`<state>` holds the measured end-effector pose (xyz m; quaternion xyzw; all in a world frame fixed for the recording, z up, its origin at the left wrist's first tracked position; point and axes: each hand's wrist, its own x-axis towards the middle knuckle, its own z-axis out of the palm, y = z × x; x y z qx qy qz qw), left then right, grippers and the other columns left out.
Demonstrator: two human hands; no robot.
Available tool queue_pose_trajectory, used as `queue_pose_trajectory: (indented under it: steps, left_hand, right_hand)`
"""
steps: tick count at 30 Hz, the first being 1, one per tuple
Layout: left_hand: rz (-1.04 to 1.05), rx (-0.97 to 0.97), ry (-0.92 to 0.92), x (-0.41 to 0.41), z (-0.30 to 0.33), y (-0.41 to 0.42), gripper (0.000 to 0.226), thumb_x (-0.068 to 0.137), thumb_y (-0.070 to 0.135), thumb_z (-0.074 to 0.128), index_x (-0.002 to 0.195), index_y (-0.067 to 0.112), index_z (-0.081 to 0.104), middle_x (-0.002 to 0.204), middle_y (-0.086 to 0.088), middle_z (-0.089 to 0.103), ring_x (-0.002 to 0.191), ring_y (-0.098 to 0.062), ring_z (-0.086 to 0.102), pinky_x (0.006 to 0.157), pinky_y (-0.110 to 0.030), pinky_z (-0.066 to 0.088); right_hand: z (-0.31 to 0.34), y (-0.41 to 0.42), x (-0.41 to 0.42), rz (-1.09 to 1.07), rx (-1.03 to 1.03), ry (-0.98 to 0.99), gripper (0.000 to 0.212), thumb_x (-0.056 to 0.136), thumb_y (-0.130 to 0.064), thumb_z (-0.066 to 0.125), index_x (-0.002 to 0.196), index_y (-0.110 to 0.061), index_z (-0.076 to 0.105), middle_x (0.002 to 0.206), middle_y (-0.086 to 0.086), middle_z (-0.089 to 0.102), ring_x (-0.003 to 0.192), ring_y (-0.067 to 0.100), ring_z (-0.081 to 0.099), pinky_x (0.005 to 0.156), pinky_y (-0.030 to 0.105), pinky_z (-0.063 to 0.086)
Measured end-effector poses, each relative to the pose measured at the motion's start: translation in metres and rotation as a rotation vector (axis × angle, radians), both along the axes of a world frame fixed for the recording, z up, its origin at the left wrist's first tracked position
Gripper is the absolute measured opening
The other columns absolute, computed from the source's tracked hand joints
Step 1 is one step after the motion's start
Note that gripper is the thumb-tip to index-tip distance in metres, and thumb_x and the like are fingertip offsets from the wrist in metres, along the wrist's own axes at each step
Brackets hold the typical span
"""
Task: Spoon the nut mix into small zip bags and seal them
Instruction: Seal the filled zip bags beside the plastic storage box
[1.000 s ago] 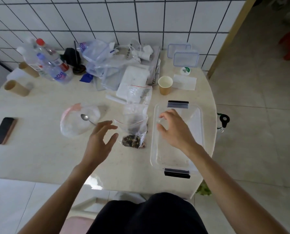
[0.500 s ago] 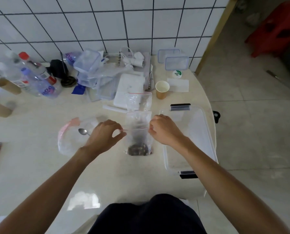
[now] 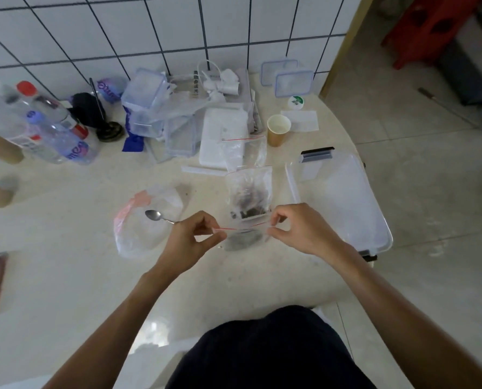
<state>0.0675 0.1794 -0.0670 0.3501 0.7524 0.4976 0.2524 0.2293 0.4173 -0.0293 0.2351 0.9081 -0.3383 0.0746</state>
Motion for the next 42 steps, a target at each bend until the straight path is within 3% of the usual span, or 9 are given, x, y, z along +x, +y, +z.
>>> queue_pose_trajectory:
  steps: [6, 11, 16, 20, 24, 26, 30, 33, 42]
  left_hand:
    - [0.155, 0.021, -0.219, -0.002, -0.003, 0.009, 0.025, 0.081, 0.01, 0.087, 0.096, 0.014, 0.068, 0.085, -0.007, 0.075, 0.081, -0.015, 0.074, 0.079, -0.019, 0.057]
    - [0.323, 0.059, -0.384, 0.003, -0.009, 0.009, 0.024, 0.083, 0.013, 0.085, 0.104, 0.012, 0.073, 0.085, -0.005, 0.077, 0.08, -0.007, 0.071, 0.074, -0.013, 0.054]
    - [0.382, -0.004, -0.368, 0.01, -0.021, 0.005, 0.008, 0.087, 0.026, 0.082, 0.085, 0.018, 0.081, 0.085, 0.001, 0.08, 0.074, -0.001, 0.067, 0.068, -0.009, 0.049]
    - [0.368, 0.042, -0.392, 0.015, -0.019, 0.007, 0.003, 0.088, 0.025, 0.081, 0.085, 0.024, 0.082, 0.089, 0.002, 0.08, 0.078, 0.001, 0.07, 0.071, -0.009, 0.05]
    - [0.338, 0.036, -0.393, 0.015, -0.019, 0.01, 0.009, 0.091, 0.03, 0.078, 0.092, 0.022, 0.083, 0.097, 0.003, 0.081, 0.088, -0.004, 0.071, 0.079, -0.014, 0.053]
    - [0.328, 0.039, -0.396, 0.014, -0.018, 0.011, 0.012, 0.092, 0.033, 0.077, 0.095, 0.023, 0.083, 0.1, 0.005, 0.081, 0.092, -0.004, 0.072, 0.079, -0.013, 0.053]
    - [0.34, 0.058, -0.393, 0.012, -0.017, 0.011, 0.013, 0.089, 0.037, 0.077, 0.094, 0.027, 0.083, 0.098, 0.005, 0.081, 0.089, -0.004, 0.071, 0.078, -0.013, 0.052]
    - [0.346, 0.08, -0.406, 0.013, -0.018, 0.01, 0.018, 0.086, 0.04, 0.078, 0.094, 0.025, 0.084, 0.097, 0.003, 0.081, 0.088, -0.005, 0.071, 0.078, -0.015, 0.052]
    - [0.328, 0.059, -0.356, 0.011, -0.016, 0.012, 0.007, 0.089, 0.035, 0.08, 0.09, 0.029, 0.083, 0.095, 0.006, 0.081, 0.089, -0.007, 0.073, 0.079, -0.016, 0.055]
  right_hand:
    - [0.002, -0.021, -0.024, 0.155, 0.112, 0.094, 0.024, 0.091, -0.037, 0.075, 0.105, -0.018, 0.075, 0.121, -0.002, 0.068, 0.118, 0.018, 0.058, 0.099, 0.035, 0.046]
    - [0.01, -0.032, -0.047, 0.262, 0.12, 0.083, 0.018, 0.095, -0.027, 0.07, 0.098, -0.012, 0.08, 0.098, 0.003, 0.076, 0.094, 0.024, 0.066, 0.085, 0.04, 0.052]
    - [0.009, -0.029, -0.053, 0.166, 0.052, 0.069, 0.013, 0.093, -0.026, 0.072, 0.094, -0.015, 0.079, 0.095, 0.0, 0.076, 0.089, 0.018, 0.068, 0.082, 0.039, 0.056]
    - [0.007, -0.036, -0.059, 0.161, -0.038, 0.114, 0.011, 0.092, -0.024, 0.074, 0.093, -0.015, 0.079, 0.091, -0.004, 0.075, 0.086, 0.013, 0.067, 0.077, 0.035, 0.055]
    - [0.0, -0.04, -0.069, 0.147, -0.093, 0.138, 0.015, 0.092, -0.03, 0.076, 0.096, -0.016, 0.079, 0.082, -0.015, 0.066, 0.076, 0.002, 0.061, 0.066, 0.014, 0.042]
    - [-0.003, -0.041, -0.071, 0.123, -0.112, 0.148, 0.015, 0.092, -0.033, 0.077, 0.095, -0.018, 0.079, 0.078, -0.019, 0.061, 0.075, -0.002, 0.06, 0.063, 0.01, 0.038]
    - [-0.008, -0.042, -0.073, 0.068, -0.198, 0.181, 0.005, 0.089, -0.026, 0.08, 0.092, -0.023, 0.077, 0.084, -0.018, 0.069, 0.085, -0.001, 0.066, 0.075, 0.01, 0.047]
    - [-0.011, -0.043, -0.073, 0.028, -0.239, 0.194, 0.014, 0.088, -0.021, 0.081, 0.101, -0.02, 0.074, 0.095, -0.008, 0.073, 0.091, 0.004, 0.068, 0.082, 0.019, 0.054]
    - [-0.007, -0.041, -0.078, 0.073, -0.233, 0.133, 0.007, 0.091, -0.023, 0.078, 0.089, -0.016, 0.079, 0.08, -0.012, 0.071, 0.08, 0.008, 0.068, 0.071, 0.017, 0.049]
